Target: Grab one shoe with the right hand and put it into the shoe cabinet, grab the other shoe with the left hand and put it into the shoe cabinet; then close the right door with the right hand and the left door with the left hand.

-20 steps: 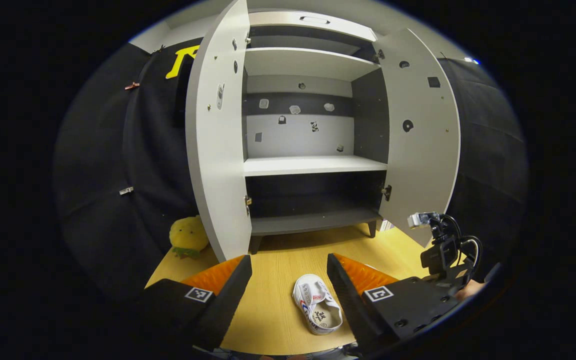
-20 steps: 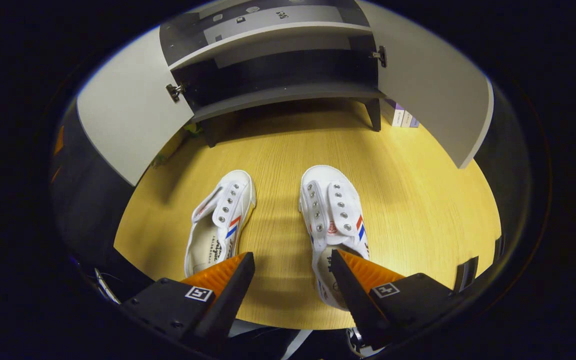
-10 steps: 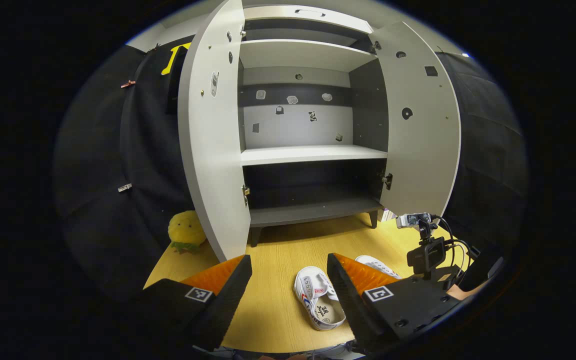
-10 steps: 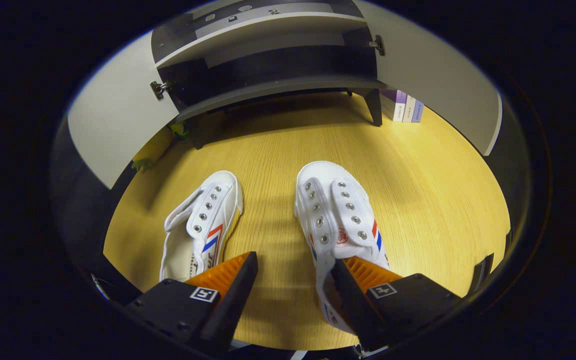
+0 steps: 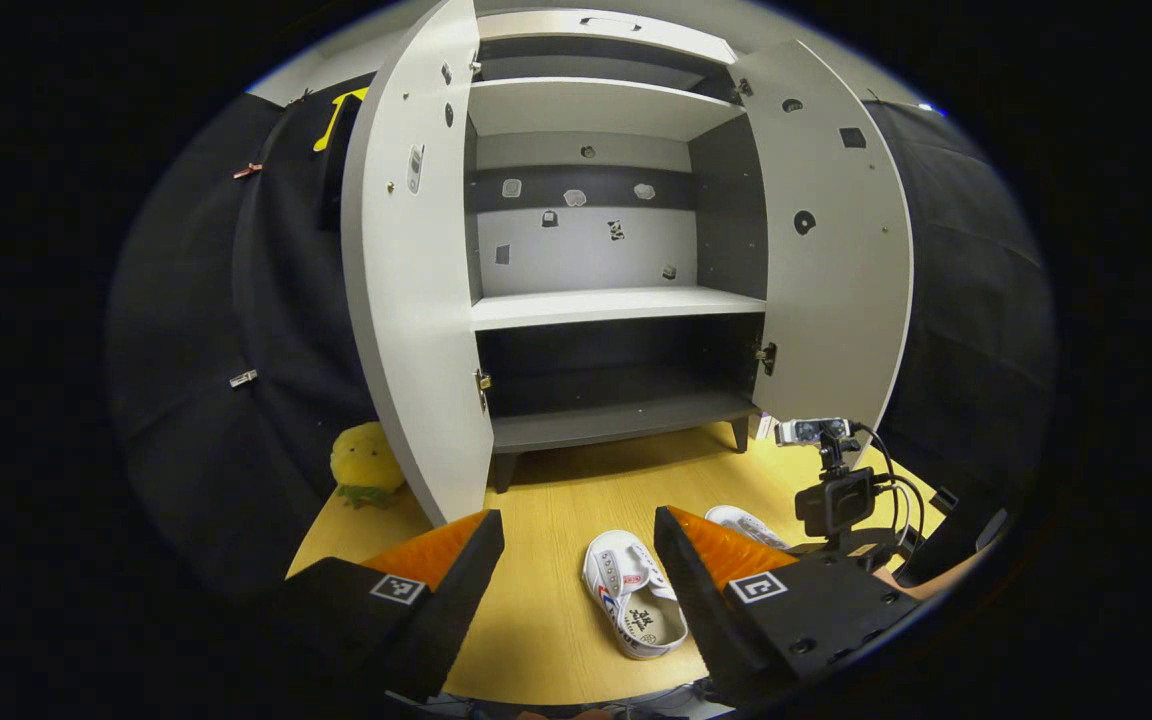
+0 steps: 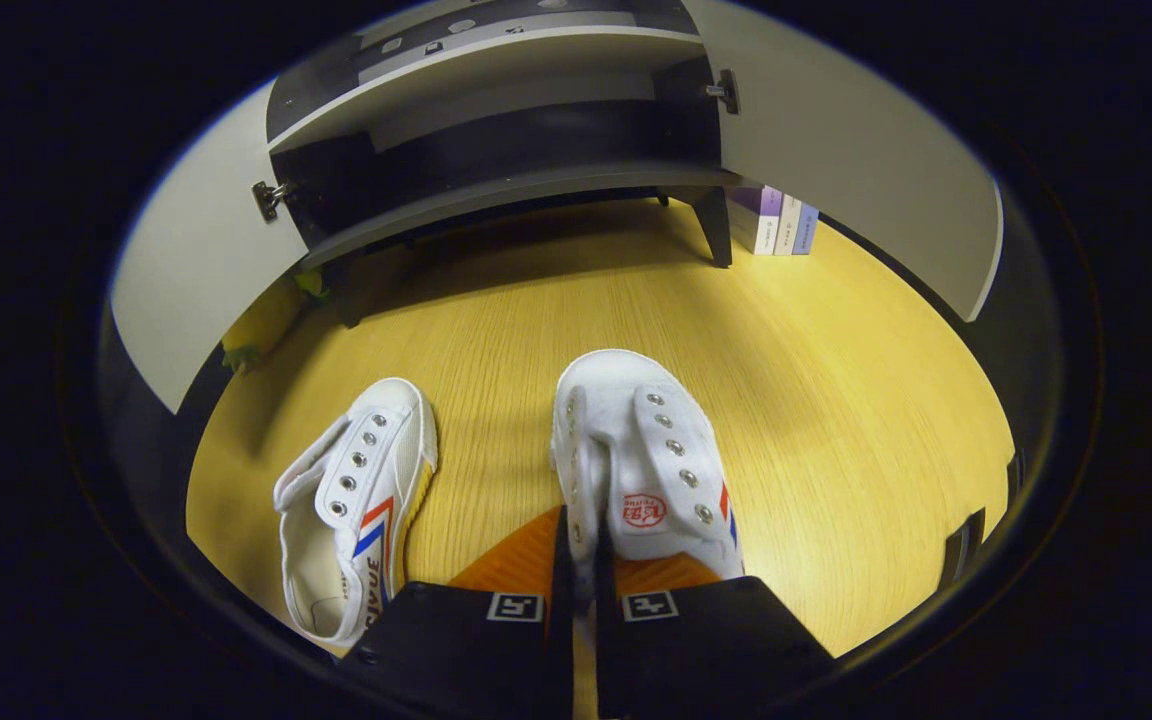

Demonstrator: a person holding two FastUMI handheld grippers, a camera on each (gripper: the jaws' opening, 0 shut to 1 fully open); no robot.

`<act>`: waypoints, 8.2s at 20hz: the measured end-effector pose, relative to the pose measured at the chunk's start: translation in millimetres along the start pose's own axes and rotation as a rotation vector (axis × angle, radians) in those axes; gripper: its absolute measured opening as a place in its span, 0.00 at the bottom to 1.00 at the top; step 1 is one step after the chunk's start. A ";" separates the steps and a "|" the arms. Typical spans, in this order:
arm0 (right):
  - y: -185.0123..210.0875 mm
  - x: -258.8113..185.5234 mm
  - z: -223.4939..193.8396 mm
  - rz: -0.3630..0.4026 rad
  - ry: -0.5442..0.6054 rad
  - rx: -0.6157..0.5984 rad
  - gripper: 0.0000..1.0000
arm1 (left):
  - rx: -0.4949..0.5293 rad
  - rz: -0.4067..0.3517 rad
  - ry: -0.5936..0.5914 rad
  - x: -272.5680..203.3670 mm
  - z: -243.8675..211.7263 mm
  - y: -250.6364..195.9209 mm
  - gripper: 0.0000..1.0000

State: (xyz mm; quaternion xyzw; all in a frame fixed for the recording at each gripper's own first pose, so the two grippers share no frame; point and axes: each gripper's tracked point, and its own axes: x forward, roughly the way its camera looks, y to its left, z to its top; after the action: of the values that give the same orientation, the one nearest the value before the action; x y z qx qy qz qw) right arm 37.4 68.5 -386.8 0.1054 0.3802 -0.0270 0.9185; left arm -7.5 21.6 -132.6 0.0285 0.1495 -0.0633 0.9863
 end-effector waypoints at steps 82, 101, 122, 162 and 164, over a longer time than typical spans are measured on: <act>136.5 -113.6 471.9 0.114 -0.513 -0.339 0.98 | -0.061 0.126 -0.110 -0.2 35.5 43.5 0.94; 0.7 -199.2 165.1 0.005 -0.382 -0.092 0.99 | 0.064 -0.200 0.326 89.5 -175.3 -18.3 0.95; -11.4 -192.7 154.6 0.073 -0.358 -0.217 0.99 | 0.098 -0.052 0.453 151.4 -201.7 -16.7 0.06; -70.8 -209.8 174.8 0.197 -0.478 -0.217 0.98 | 0.067 0.223 0.070 314.7 285.6 66.0 0.05; -75.2 -210.3 176.0 0.188 -0.482 -0.215 0.99 | 0.081 0.220 0.113 342.1 284.8 67.7 0.05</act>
State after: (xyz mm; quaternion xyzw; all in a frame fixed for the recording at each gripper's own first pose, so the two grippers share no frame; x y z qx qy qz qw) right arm 0.4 -49.1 -130.5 0.0328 0.1401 0.0747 0.9868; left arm 408.5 27.5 39.4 0.0881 0.1979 0.0412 0.9754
